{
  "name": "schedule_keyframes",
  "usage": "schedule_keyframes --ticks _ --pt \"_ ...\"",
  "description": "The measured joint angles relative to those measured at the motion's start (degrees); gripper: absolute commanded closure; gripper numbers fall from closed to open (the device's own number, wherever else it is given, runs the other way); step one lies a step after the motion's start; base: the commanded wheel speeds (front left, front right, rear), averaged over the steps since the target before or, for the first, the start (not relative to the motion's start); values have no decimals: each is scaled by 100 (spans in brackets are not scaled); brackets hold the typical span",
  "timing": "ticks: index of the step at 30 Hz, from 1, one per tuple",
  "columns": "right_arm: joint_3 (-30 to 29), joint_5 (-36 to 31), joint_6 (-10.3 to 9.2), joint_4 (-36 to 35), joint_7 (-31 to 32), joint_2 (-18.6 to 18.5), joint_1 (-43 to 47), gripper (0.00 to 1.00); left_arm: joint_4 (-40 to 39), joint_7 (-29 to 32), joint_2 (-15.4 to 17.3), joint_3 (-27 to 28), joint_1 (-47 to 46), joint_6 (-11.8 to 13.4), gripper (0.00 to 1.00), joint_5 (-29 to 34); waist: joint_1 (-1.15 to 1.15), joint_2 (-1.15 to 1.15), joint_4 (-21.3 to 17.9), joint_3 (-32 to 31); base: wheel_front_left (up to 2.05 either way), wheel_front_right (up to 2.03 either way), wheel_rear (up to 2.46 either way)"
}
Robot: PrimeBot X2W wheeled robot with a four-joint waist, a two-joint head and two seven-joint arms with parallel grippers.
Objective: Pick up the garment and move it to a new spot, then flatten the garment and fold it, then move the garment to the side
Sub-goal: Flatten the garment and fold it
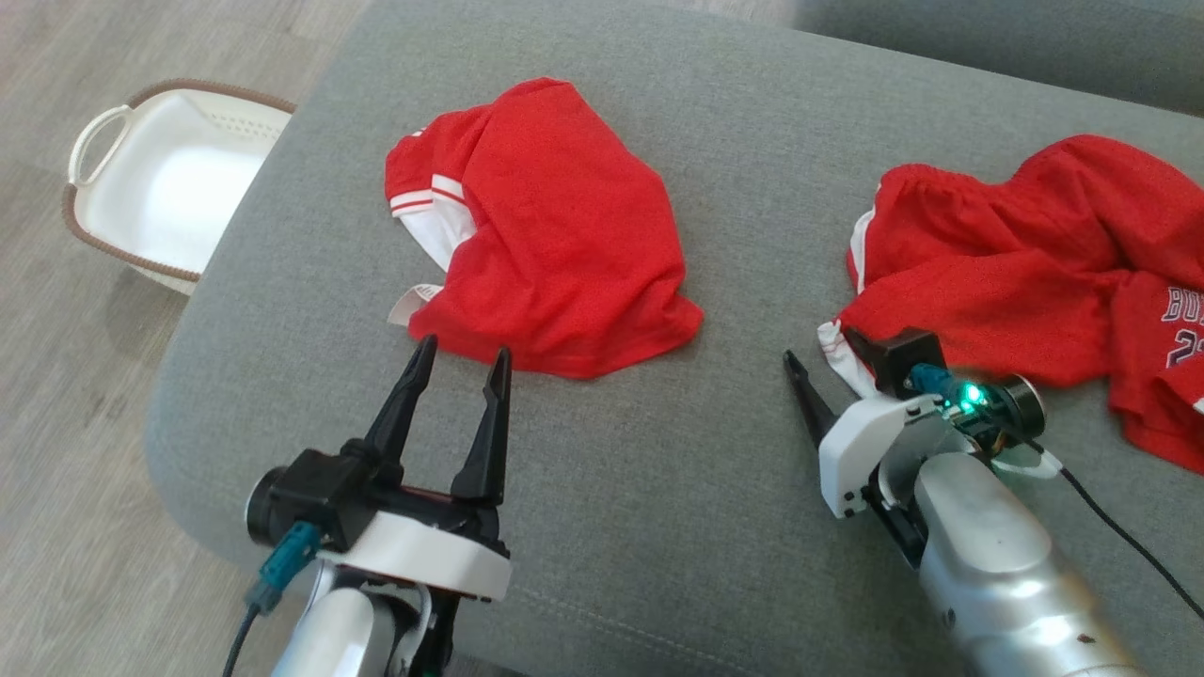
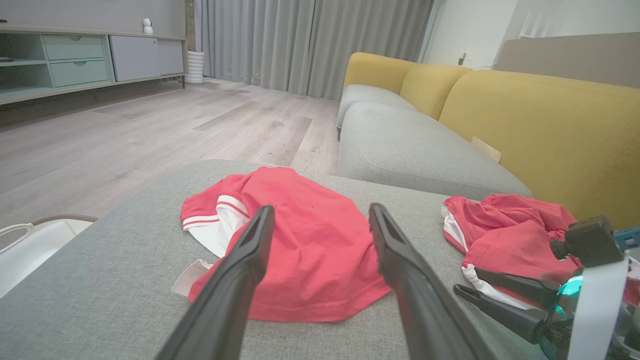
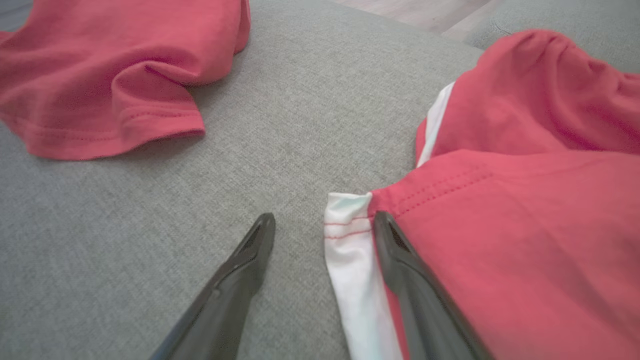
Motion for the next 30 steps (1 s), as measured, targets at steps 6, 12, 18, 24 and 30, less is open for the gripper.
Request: schedule_keyframes --ticks 6,12,18,24,30 --pt "153 261 0 75 -97 -14 -77 100 34 0 -5 25 -11 7 0 1 0 0 -131 -7 0 0 0" --pt "109 793 0 -67 -538 -18 4 100 41 0 -8 55 -9 -1 0 10 0 0 -498 -131 0 0 0" --pt "-366 1188 0 -634 -736 -12 592 100 25 0 -8 186 19 5 0 20 0 0 -1058 -321 0 0 0" --pt "-1269 1322 0 -1290 -775 -3 1318 100 4 0 -8 207 236 3 0 67 0 0 -1670 -507 0 0 0" --pt "-2127 1407 0 -1401 -775 11 1794 100 -4 0 -8 180 240 0 0 69 0 0 -2136 -673 0 0 0"
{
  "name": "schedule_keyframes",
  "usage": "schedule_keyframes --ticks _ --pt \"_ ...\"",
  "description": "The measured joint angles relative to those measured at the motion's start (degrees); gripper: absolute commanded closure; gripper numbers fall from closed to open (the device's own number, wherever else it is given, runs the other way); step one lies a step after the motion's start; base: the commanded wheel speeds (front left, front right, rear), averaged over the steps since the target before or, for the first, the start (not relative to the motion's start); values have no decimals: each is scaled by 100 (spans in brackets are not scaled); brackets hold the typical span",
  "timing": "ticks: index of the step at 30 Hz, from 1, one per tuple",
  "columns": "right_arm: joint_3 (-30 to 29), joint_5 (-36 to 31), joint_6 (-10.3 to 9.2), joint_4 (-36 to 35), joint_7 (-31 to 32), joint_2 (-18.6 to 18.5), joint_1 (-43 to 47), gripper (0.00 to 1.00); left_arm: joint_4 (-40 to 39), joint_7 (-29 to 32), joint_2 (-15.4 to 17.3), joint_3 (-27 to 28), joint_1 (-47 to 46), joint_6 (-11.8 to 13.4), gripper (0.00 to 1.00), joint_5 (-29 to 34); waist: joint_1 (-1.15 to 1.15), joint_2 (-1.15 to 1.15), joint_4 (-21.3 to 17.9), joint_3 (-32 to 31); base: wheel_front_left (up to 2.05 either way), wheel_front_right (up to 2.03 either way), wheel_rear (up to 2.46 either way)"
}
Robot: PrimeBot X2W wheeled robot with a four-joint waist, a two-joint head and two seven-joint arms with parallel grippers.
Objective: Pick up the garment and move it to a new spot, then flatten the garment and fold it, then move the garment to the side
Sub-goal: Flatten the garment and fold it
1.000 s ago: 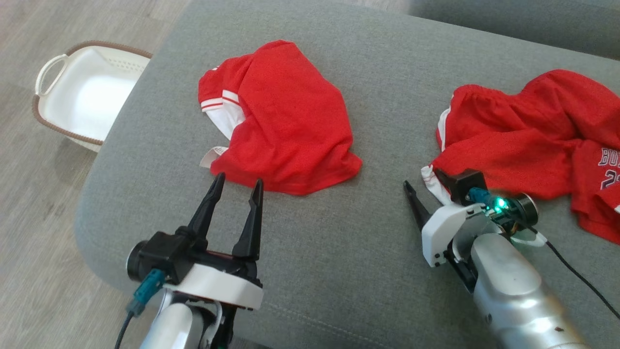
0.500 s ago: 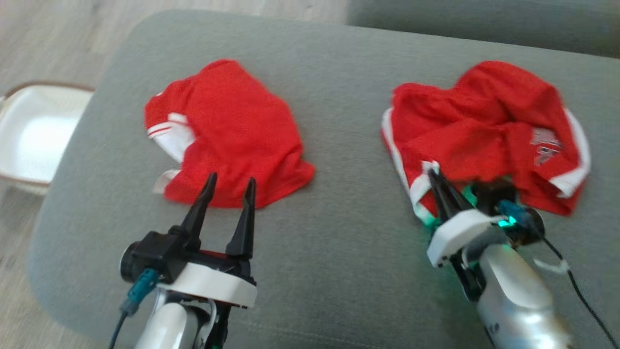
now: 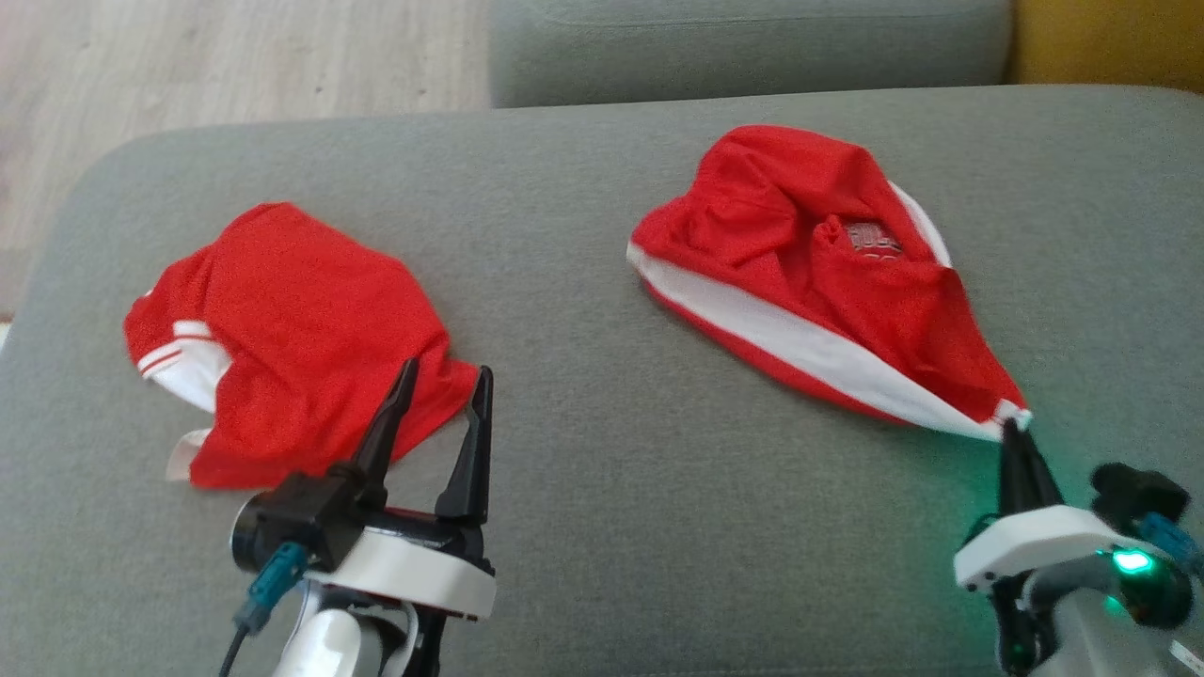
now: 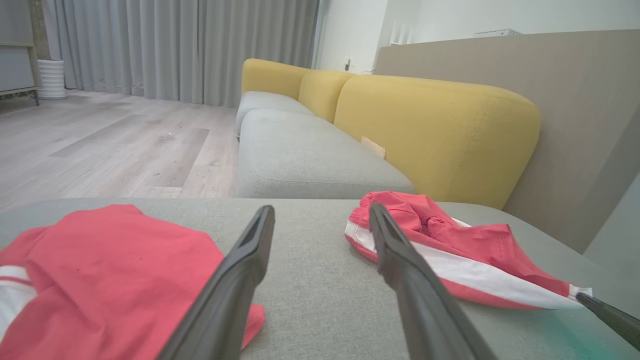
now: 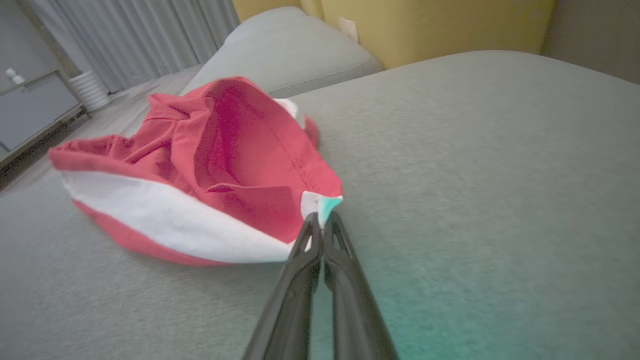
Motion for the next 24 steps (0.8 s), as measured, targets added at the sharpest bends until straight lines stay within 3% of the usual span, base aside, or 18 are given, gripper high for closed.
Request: schedule_keyframes --ticks 9,24 --pt "-1189 -302 0 260 0 32 -69 100 4 0 1 -22 1 -53 0 60 0 0 -236 -68 0 0 0" --pt "-2151 -1037 0 469 0 40 -375 100 23 0 1 -85 2 -53 0 104 0 0 -267 -34 0 0 0"
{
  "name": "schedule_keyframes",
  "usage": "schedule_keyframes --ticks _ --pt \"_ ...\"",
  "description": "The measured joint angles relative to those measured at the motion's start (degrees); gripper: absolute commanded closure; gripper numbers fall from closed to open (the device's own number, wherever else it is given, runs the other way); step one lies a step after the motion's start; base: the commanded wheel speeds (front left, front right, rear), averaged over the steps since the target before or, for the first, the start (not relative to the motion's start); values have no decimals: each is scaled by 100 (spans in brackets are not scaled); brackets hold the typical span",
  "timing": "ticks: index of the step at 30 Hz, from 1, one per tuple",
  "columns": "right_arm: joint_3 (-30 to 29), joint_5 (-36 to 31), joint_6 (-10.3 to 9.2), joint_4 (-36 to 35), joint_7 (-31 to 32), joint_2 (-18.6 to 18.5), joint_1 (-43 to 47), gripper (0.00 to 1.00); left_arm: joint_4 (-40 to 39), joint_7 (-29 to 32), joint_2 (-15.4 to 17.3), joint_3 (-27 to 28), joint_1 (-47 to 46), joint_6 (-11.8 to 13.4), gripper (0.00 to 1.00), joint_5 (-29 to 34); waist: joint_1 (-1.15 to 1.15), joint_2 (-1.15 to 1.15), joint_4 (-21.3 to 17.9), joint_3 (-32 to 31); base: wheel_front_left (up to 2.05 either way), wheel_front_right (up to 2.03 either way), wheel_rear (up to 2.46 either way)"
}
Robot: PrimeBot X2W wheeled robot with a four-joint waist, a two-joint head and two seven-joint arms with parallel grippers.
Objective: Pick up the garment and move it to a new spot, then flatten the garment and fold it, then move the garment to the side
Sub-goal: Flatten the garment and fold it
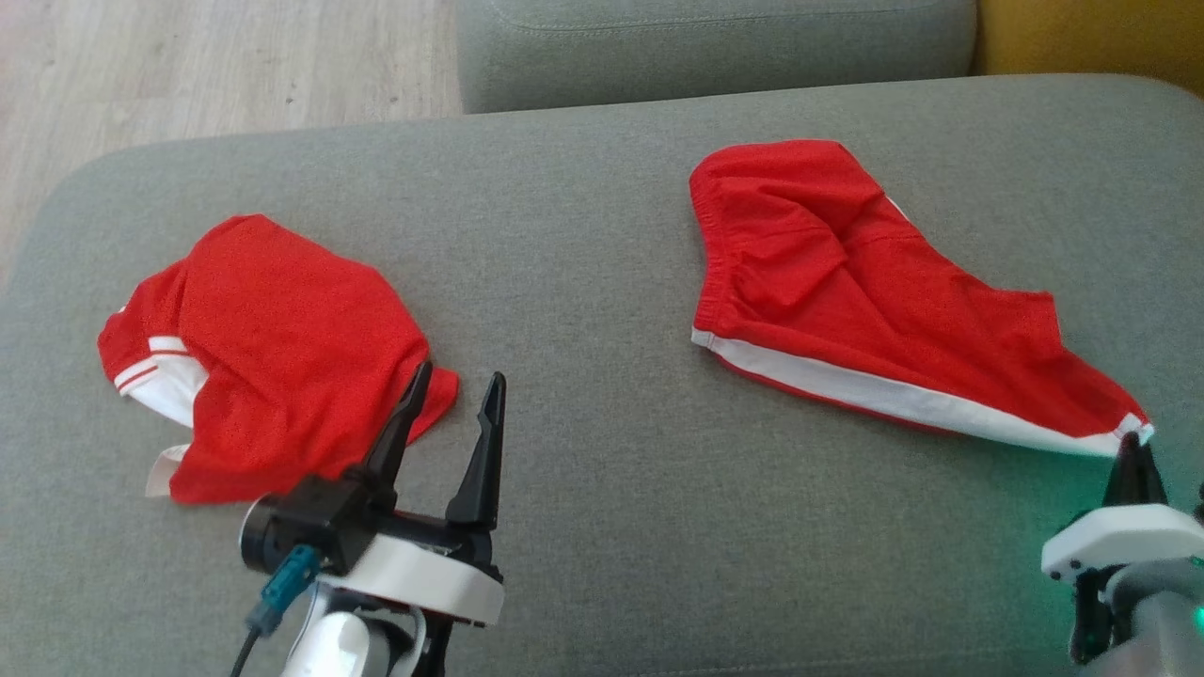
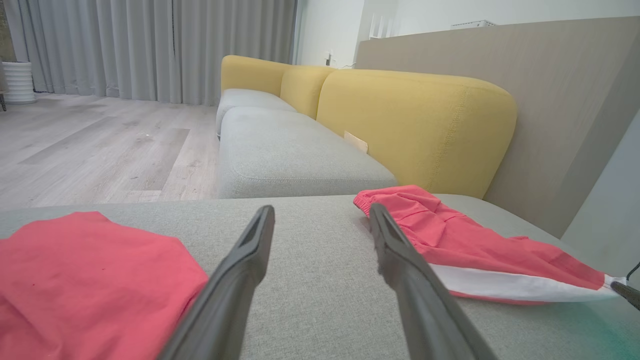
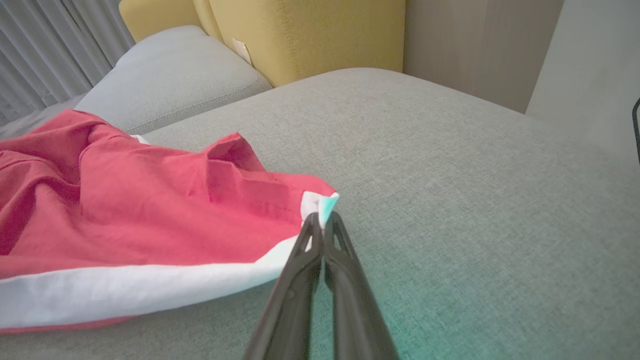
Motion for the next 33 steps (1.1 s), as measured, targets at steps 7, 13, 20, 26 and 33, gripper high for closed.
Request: schedule_keyframes --ticks 7,13,20,26,33 --pt "564 245 0 -348 0 2 -99 0 14 0 0 2 -1 0 0 0 0 0 -110 -32 0 0 0" --pt "1617 1060 0 -1467 -2 3 243 0 9 0 0 36 1 1 0 -2 0 0 -235 -117 0 0 0" --pt "2194 1508 0 -2093 -9 3 1163 0 64 0 0 107 -28 -143 0 26 0 0 -490 -47 0 0 0" --pt "2303 1516 0 -2346 -10 4 1115 0 688 0 0 -9 -505 -411 0 286 0 0 -721 201 0 0 0" --pt "2334 1516 0 -2487 -10 3 1037 0 2114 7 58 -391 -1683 -578 0 495 0 0 -968 593 0 0 0"
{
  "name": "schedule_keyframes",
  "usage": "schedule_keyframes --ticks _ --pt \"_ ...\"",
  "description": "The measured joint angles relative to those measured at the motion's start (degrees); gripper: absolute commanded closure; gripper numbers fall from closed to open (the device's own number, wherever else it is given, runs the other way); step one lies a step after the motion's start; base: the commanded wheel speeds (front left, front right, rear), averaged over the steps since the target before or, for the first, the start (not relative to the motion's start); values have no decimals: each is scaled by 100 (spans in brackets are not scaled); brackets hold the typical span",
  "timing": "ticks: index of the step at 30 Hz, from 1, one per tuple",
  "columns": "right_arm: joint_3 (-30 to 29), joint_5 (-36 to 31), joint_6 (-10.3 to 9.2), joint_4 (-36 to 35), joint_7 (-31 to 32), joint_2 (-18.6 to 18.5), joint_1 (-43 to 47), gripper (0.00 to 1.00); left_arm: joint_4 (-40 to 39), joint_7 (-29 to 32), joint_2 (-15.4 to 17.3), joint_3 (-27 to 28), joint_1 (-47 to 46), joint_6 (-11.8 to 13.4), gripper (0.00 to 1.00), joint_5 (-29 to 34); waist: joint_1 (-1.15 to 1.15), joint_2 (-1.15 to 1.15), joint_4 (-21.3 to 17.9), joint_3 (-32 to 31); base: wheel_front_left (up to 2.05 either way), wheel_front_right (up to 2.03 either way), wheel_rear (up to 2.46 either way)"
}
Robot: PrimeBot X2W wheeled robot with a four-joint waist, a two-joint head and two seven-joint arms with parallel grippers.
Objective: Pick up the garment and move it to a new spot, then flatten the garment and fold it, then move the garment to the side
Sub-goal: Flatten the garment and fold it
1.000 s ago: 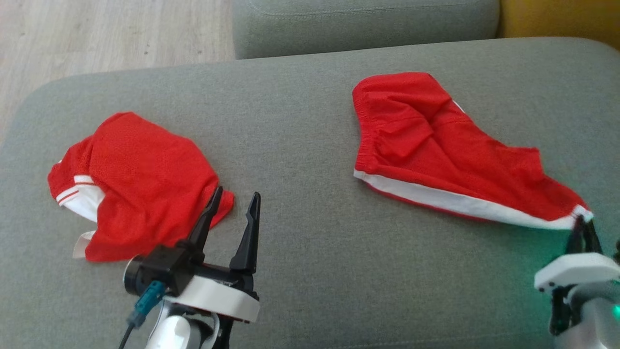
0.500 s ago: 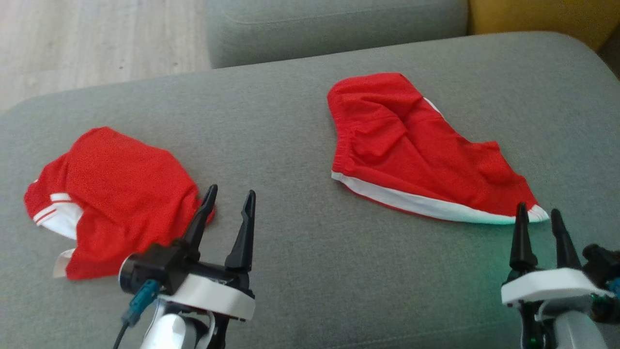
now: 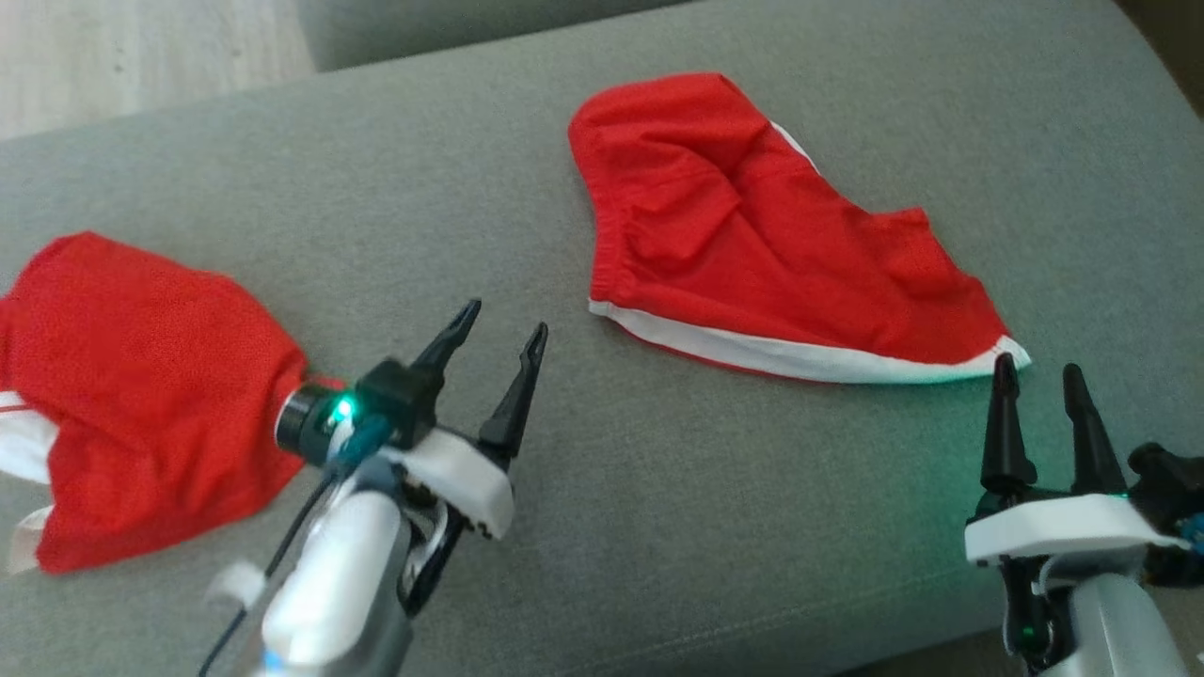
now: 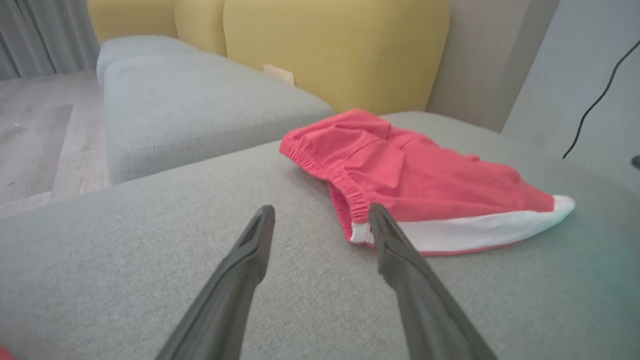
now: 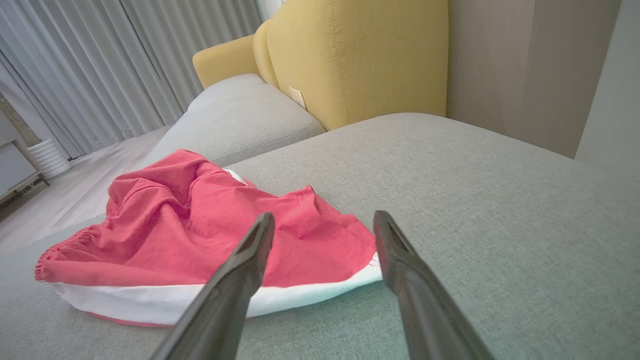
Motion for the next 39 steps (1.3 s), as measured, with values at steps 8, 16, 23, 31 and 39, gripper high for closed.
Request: schedule_keyframes --ticks 8,16,23,31,39 --pt "134 31 0 -77 0 0 -188 0 1192 125 36 -636 -943 -34 0 -47 0 0 -274 341 0 0 0" --pt "229 108 0 -122 0 0 -195 0 1633 85 54 -1095 -1333 -76 0 -326 0 0 -466 517 0 0 0" --pt "265 153 0 -165 0 0 -214 0 1974 42 58 -1166 -1680 -76 0 -416 0 0 -616 638 0 0 0" --pt "286 153 0 -189 0 0 -297 0 2127 36 74 -1397 -1815 -76 100 -579 0 0 -679 706 0 0 0" --pt "27 85 0 -81 -1 2 -314 0 1819 35 140 -1492 -1856 -76 100 -760 0 0 -551 668 0 0 0"
